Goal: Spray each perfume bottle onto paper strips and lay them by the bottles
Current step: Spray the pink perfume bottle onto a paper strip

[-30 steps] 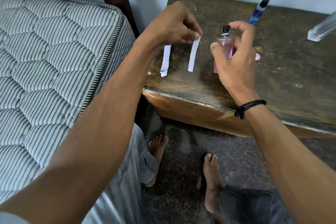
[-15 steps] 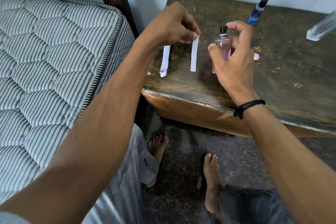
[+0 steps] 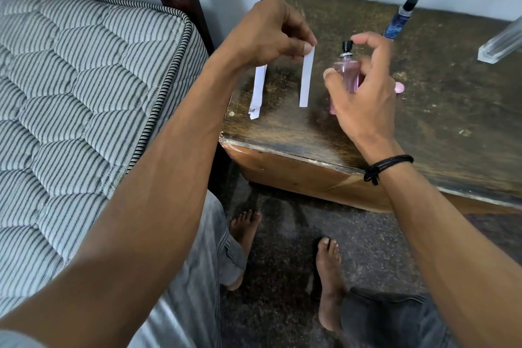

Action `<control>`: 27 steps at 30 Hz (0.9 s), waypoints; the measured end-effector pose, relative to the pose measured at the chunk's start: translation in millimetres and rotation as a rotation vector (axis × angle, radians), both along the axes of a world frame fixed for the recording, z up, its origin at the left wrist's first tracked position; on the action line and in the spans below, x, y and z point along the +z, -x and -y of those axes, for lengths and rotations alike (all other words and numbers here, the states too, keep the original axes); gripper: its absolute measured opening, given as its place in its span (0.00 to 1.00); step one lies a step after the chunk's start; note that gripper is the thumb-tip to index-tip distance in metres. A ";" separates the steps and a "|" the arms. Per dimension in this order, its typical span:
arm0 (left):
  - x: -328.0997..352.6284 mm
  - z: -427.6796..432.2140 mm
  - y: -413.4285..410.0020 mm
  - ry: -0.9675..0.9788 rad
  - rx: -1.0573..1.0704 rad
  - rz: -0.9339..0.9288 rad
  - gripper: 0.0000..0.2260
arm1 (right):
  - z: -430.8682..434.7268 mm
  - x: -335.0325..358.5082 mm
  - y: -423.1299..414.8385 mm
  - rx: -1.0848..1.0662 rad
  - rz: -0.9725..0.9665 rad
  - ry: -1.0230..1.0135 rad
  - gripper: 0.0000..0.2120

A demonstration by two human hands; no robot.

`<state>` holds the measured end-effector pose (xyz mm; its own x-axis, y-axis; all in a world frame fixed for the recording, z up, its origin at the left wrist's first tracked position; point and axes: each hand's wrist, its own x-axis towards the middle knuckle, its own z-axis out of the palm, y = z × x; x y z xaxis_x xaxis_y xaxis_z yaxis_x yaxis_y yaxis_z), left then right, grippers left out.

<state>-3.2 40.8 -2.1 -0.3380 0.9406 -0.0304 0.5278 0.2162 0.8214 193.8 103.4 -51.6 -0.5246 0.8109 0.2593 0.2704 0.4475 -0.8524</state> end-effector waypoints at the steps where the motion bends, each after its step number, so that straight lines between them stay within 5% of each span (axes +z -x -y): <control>1: -0.1 -0.5 0.1 0.000 -0.001 -0.006 0.07 | -0.3 -0.3 0.1 0.000 -0.001 0.002 0.23; 19: -7.2 -4.3 -1.4 0.110 0.025 -0.228 0.04 | 1.8 7.5 -0.7 0.018 -0.004 0.040 0.21; 27: 1.6 -8.8 -4.4 -0.017 0.053 -0.035 0.07 | -3.1 13.6 -1.8 0.016 -0.109 0.219 0.20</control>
